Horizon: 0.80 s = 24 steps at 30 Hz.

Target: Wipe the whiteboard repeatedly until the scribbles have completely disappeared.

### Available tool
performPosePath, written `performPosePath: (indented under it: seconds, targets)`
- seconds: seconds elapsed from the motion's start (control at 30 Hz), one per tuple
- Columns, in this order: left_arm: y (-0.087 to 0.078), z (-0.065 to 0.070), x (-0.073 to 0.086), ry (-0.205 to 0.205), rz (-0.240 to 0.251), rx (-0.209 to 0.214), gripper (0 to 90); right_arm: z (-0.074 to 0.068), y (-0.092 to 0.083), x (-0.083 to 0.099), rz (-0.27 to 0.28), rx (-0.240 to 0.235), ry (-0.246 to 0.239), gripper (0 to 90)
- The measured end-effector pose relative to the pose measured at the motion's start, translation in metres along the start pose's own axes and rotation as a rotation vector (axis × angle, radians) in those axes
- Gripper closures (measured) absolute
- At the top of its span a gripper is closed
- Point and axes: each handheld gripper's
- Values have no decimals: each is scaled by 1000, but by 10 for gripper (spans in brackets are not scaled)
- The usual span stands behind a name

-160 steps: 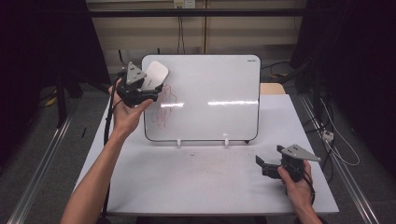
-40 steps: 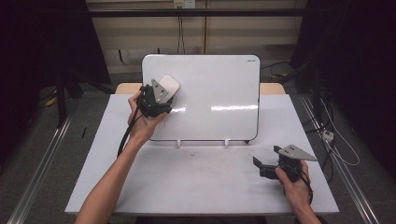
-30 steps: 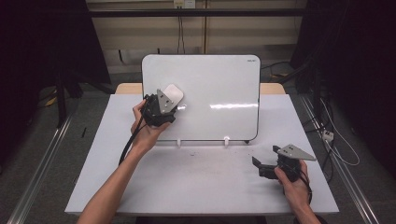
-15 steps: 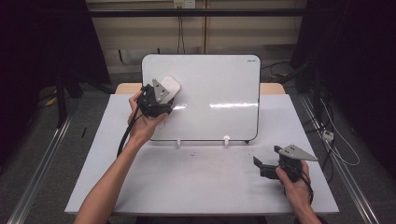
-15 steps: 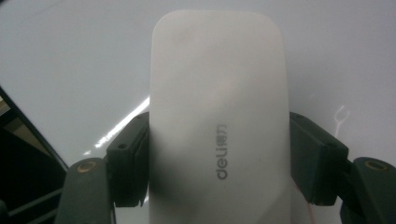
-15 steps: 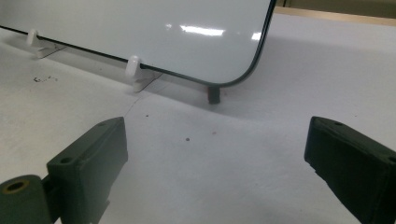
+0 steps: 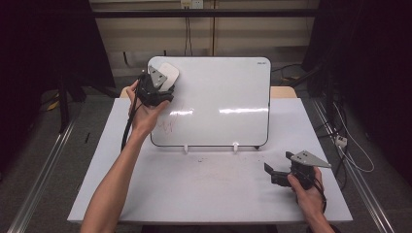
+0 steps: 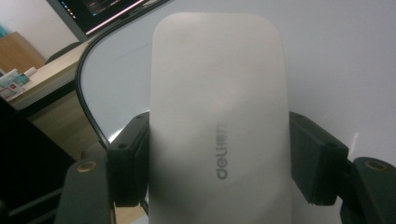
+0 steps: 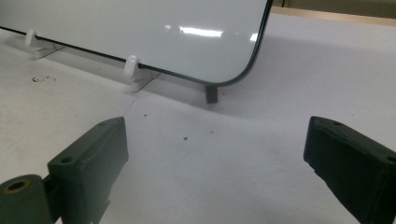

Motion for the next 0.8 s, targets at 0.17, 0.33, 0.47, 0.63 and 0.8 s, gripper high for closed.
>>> performPosePath:
  seconds: [0.17, 0.33, 0.47, 0.63, 0.8]
  targets:
    - [1, 3, 1, -9, 17, -10, 311, 0, 0, 0, 1, -1, -1, 63]
    - [1, 9, 5, 12, 5, -2, 311, -2, 0, -1, 0, -2, -3, 64]
    - [2, 14, 8, 24, 4, 3, 312, -3, 1, -1, 0, -3, -5, 63]
    - [3, 21, 12, 38, -11, 26, 311, -3, 1, -1, -1, -5, -6, 64]
    - [3, 29, 14, 55, -23, 28, 311, -2, 0, -1, 3, -3, -2, 64]
Point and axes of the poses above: each handheld gripper's, and its own axes: y roughly forward along the jaws, x roughly out of its underside, z roughly to its right, and after that the axes turned 13 degrees about x, right-handed
